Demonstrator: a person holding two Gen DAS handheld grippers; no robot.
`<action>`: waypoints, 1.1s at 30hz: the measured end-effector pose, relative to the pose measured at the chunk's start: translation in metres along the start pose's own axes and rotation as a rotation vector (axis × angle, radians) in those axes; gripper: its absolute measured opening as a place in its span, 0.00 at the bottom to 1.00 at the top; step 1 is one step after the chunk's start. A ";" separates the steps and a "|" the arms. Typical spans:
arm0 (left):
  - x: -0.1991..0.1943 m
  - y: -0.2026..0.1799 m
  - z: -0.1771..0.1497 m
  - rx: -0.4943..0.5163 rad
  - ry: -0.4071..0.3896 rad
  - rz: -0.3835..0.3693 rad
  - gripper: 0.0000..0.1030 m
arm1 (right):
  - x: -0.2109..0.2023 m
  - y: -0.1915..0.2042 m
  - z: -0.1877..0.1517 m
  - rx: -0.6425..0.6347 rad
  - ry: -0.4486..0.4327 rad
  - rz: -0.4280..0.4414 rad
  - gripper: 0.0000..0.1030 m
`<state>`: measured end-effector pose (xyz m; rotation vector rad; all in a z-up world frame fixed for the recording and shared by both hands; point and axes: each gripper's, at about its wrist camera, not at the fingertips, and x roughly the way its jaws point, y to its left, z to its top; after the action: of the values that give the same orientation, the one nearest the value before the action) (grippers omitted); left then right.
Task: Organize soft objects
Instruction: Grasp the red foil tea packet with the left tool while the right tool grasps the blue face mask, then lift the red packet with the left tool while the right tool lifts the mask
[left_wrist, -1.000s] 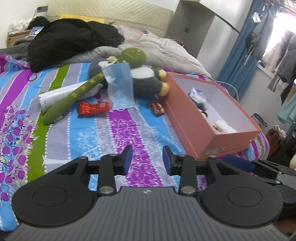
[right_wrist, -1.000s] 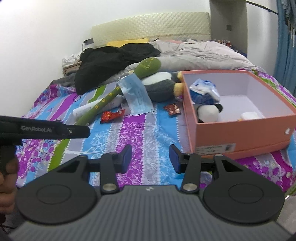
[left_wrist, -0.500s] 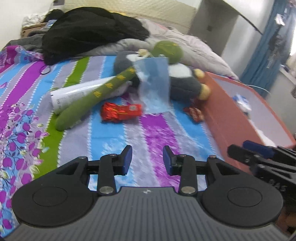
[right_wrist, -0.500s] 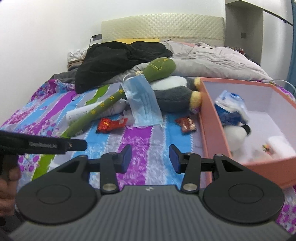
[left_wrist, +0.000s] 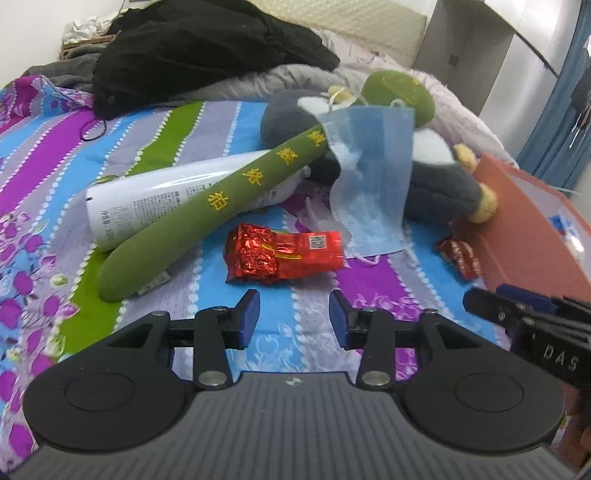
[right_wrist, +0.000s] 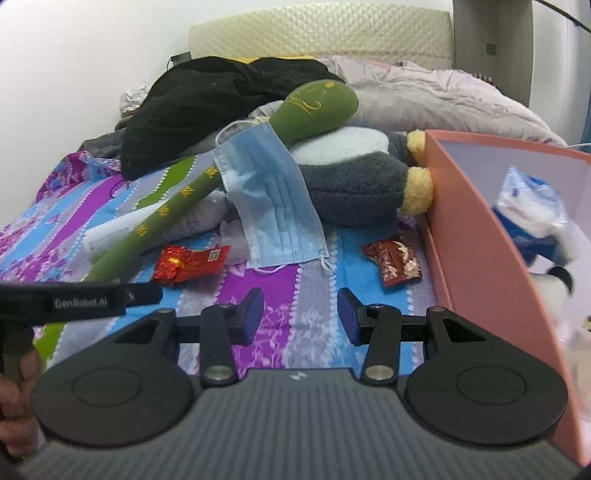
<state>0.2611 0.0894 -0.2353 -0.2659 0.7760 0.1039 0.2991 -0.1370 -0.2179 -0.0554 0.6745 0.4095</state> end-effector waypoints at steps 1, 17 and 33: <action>0.005 0.001 0.001 0.003 0.004 0.001 0.48 | 0.007 0.000 0.002 0.000 0.003 0.002 0.46; 0.050 0.004 0.018 0.097 -0.027 -0.026 0.70 | 0.122 -0.008 0.034 -0.008 0.040 -0.019 0.46; 0.062 0.027 0.022 -0.052 -0.038 0.007 0.39 | 0.141 0.007 0.036 -0.112 0.052 0.061 0.15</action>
<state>0.3146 0.1212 -0.2693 -0.3101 0.7371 0.1352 0.4176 -0.0741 -0.2760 -0.1521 0.7051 0.5054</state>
